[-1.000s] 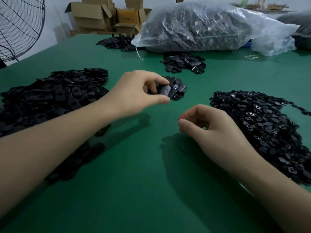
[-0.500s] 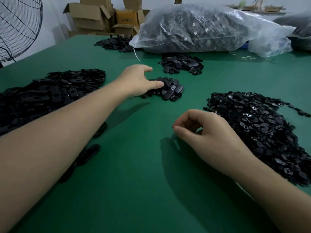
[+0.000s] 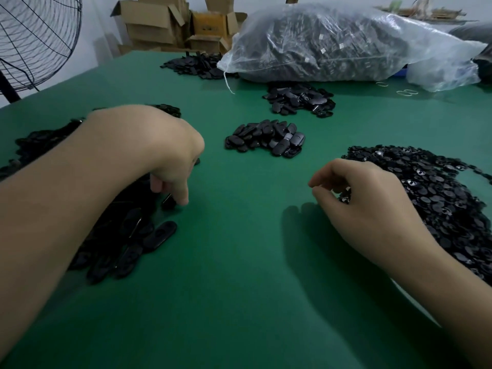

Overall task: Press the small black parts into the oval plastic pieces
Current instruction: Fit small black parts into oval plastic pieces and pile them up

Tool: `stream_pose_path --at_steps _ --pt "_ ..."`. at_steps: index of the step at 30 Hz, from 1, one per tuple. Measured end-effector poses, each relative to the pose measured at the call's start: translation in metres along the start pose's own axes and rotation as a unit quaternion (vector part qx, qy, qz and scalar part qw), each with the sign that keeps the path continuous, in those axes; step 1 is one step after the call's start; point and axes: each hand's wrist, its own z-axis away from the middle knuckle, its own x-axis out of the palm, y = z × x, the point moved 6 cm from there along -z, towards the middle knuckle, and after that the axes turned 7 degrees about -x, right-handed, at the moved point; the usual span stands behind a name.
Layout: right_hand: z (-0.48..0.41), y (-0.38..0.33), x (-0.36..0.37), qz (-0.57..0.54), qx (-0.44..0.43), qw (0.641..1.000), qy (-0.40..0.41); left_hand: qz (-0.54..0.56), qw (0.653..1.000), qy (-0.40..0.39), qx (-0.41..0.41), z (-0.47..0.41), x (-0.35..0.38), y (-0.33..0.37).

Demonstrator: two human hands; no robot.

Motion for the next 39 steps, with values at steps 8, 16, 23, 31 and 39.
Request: stream_pose_path --at_steps 8,16,23,31,39 --pt "0.0 0.011 -0.01 0.123 0.042 0.991 -0.015 -0.006 0.998 0.01 0.054 0.004 0.006 0.01" --pt "0.002 0.004 -0.007 0.176 0.048 0.979 -0.091 0.03 0.987 0.084 0.135 0.009 -0.002 0.029" --pt "0.001 0.003 -0.008 0.153 0.029 0.985 -0.082 0.399 0.877 -0.01 0.269 0.008 -0.002 0.048" --pt "0.003 -0.011 -0.002 0.075 -0.04 0.995 -0.05 0.704 0.662 -0.072 0.249 0.03 0.036 0.077" --pt "0.006 -0.019 -0.002 -0.15 -0.013 0.989 0.008 0.746 0.62 0.036 0.242 0.041 0.053 0.078"
